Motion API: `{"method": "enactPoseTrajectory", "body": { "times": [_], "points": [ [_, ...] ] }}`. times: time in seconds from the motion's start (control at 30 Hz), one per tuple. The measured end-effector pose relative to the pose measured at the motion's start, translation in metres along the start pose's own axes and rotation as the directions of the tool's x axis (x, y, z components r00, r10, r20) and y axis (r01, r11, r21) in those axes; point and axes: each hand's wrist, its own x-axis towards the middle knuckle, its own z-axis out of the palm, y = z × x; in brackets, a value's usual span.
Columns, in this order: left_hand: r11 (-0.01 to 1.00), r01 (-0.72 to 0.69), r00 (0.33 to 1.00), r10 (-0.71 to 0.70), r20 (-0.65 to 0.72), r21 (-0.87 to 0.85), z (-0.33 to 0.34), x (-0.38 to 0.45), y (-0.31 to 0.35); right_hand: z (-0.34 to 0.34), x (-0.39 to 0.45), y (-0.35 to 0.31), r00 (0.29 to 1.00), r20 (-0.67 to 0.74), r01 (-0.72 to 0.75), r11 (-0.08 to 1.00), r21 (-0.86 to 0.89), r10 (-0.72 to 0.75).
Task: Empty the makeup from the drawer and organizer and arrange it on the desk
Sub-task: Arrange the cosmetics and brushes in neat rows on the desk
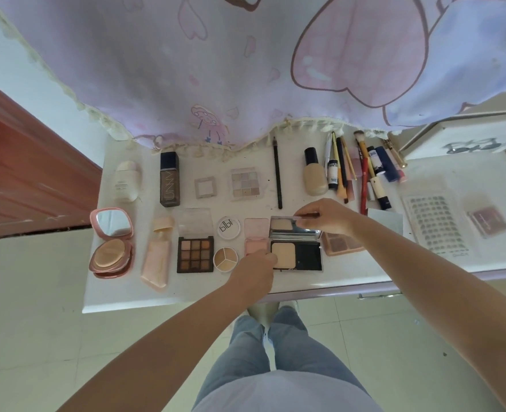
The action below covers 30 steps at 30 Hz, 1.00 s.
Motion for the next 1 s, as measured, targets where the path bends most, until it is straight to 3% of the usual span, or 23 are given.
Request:
{"method": "enactPoseTrajectory", "body": {
  "times": [0.13, 0.23, 0.3, 0.37, 0.43, 0.5, 0.73, 0.83, 1.0],
  "points": [
    [0.997, -0.037, 0.984, 0.048, -0.169, 0.069, -0.006, 0.001, -0.004, -0.002, -0.015, 0.013, 0.975, -0.214, -0.028, 0.993, 0.112, 0.051],
    [0.990, -0.063, 0.962, 0.093, -0.255, 0.126, -0.012, 0.006, -0.006, -0.002, -0.031, 0.035, 0.917, -0.397, -0.056, 0.997, -0.046, 0.033],
    [0.983, -0.081, 0.943, 0.128, -0.307, 0.163, -0.018, 0.007, -0.003, 0.000, -0.042, 0.052, 0.931, -0.361, -0.056, 0.950, -0.307, -0.061],
    [0.982, -0.112, 0.917, 0.160, -0.366, 0.149, -0.022, 0.010, -0.002, 0.006, -0.043, 0.068, 0.966, -0.220, -0.022, 0.807, -0.590, -0.135],
    [0.983, -0.093, 0.914, 0.148, -0.379, 0.159, -0.024, 0.013, 0.004, 0.008, -0.043, 0.079, 0.988, -0.125, -0.020, 0.736, -0.677, -0.088],
    [0.985, -0.051, 0.925, 0.108, -0.363, 0.164, -0.022, 0.014, 0.014, 0.007, -0.039, 0.084, 0.993, -0.097, -0.013, 0.736, -0.677, -0.072],
    [0.997, 0.077, 0.892, -0.082, -0.445, -0.030, -0.003, 0.011, 0.056, -0.009, -0.021, 0.100, 0.954, 0.012, 0.233, 0.720, -0.654, -0.298],
    [0.980, 0.145, 0.865, -0.192, -0.464, -0.135, 0.004, 0.013, 0.086, -0.019, -0.036, 0.116, 0.933, -0.023, 0.298, 0.808, -0.509, -0.358],
    [0.905, 0.094, 0.890, -0.263, -0.372, -0.415, 0.000, 0.026, 0.129, -0.057, -0.074, 0.130, 0.919, -0.088, 0.362, 0.910, -0.202, -0.385]
  ]
}}
